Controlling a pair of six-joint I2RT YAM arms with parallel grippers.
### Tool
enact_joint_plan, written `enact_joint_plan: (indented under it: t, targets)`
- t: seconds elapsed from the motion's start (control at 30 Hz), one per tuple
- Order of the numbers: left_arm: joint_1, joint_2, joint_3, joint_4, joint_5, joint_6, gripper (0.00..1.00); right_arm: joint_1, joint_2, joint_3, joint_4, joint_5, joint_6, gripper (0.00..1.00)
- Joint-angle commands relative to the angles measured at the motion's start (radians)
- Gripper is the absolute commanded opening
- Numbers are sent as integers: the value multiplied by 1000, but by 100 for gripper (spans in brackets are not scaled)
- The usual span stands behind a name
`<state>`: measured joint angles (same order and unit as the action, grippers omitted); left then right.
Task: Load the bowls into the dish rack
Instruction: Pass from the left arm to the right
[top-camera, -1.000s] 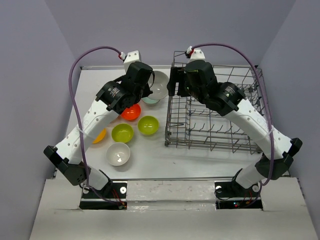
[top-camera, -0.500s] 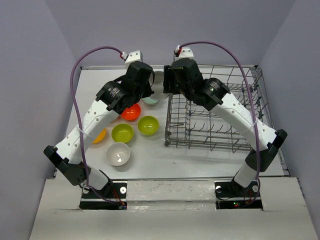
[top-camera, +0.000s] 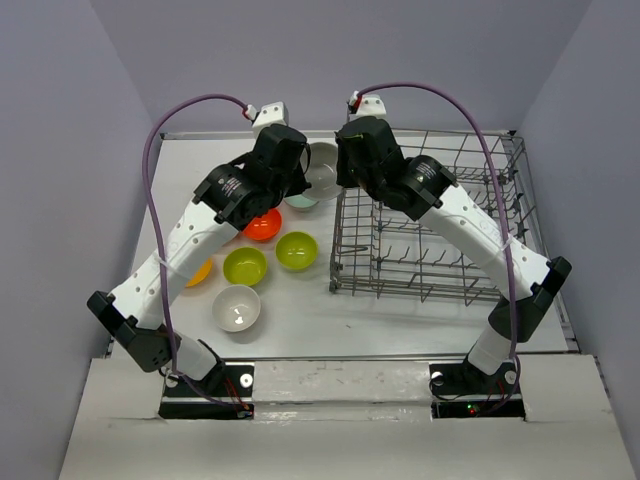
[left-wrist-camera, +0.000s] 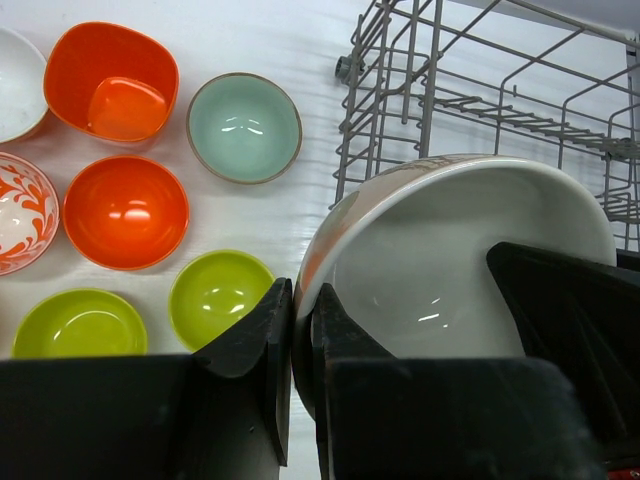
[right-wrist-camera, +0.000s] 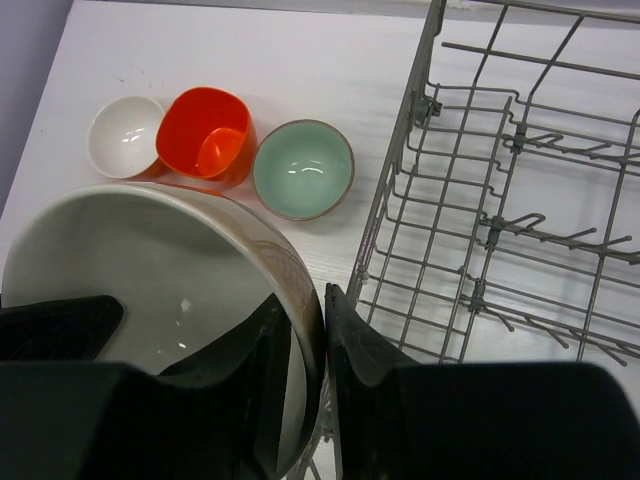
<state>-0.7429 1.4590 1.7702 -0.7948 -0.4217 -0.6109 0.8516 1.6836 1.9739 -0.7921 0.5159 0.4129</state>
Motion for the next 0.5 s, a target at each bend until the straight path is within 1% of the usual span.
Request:
enact_joint_plan:
  t: [0.0, 0.07, 0.1, 0.13, 0.3, 0.33, 0.37, 0.47]
  targets:
    - [-6, -78, -18, 103, -9, -20, 0, 7, -2, 48, 48, 32, 0, 20]
    - [-6, -84, -26, 112, -8, -20, 0, 7, -2, 45, 50, 29, 0, 12]
    - [-6, -86, -28, 112, -6, -20, 0, 7, -1, 43, 50, 32, 0, 4]
    - [-6, -88, -31, 112, -5, -20, 0, 7, 1, 39, 48, 33, 1, 1]
    - [-7, -92, -35, 126, 4, -12, 0, 7, -4, 31, 51, 39, -2, 1]
    - [-7, -92, -34, 128, 6, -12, 3, 7, -5, 31, 51, 41, -3, 1]
    - [-7, -94, -35, 132, 8, -10, 10, 7, -10, 29, 50, 44, -3, 1]
    - [-7, -94, -32, 140, 8, -4, 19, 7, -22, 25, 50, 56, -9, 1]
